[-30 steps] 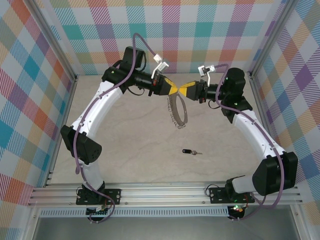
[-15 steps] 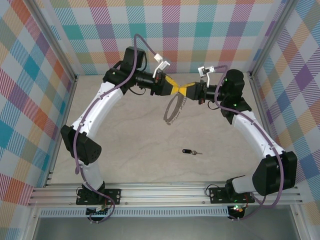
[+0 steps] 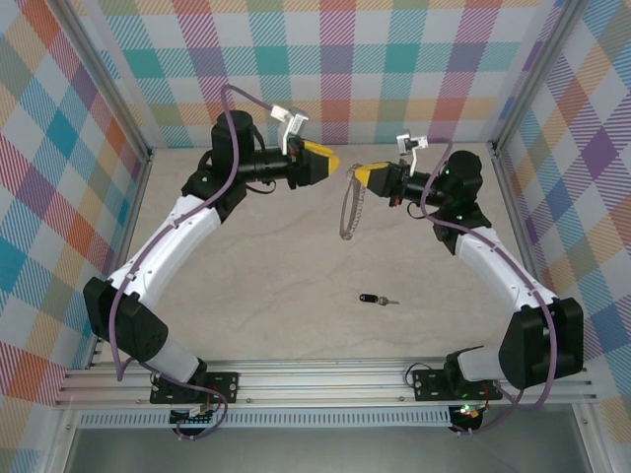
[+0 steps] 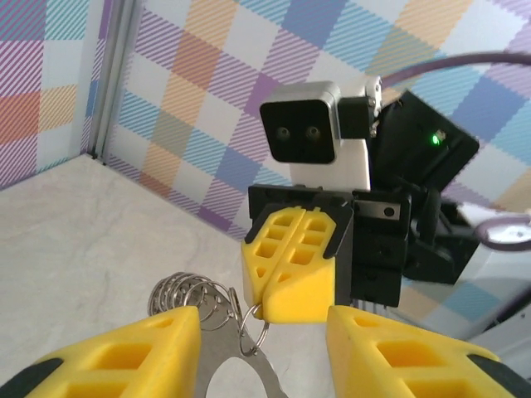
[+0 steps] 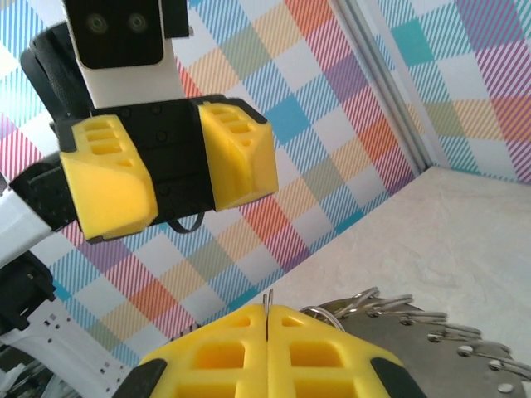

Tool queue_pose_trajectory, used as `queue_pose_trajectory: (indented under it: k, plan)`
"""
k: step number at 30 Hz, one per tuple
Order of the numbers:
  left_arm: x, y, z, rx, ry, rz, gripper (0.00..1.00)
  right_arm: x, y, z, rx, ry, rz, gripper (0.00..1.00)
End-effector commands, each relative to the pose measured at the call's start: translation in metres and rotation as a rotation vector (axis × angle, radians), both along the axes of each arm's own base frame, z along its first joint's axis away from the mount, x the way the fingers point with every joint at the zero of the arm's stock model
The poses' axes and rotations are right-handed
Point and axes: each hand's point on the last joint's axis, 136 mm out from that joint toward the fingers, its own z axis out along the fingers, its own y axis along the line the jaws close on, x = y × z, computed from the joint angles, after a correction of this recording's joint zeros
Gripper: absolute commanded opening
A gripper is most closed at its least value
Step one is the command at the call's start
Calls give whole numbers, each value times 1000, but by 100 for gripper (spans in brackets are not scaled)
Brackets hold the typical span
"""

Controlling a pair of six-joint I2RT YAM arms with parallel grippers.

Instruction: Put the keys on the keyring

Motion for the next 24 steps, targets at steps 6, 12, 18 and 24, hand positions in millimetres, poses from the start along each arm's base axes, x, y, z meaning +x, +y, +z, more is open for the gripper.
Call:
queue_pose_trajectory:
  k: [6,12,18,24]
  plan:
    - [-4,-3,18,-128,25,-37,39,-11,-10,57,173,-157,-39,0]
    - [-9,-6,24,-178,36,-54,38,-8,-12,72,247,-154,-43,0]
    - [-12,-13,30,-226,56,-87,36,0,-13,76,322,-137,-35,0]
    - [-16,-19,31,-237,55,-104,34,4,-10,74,349,-120,-26,0]
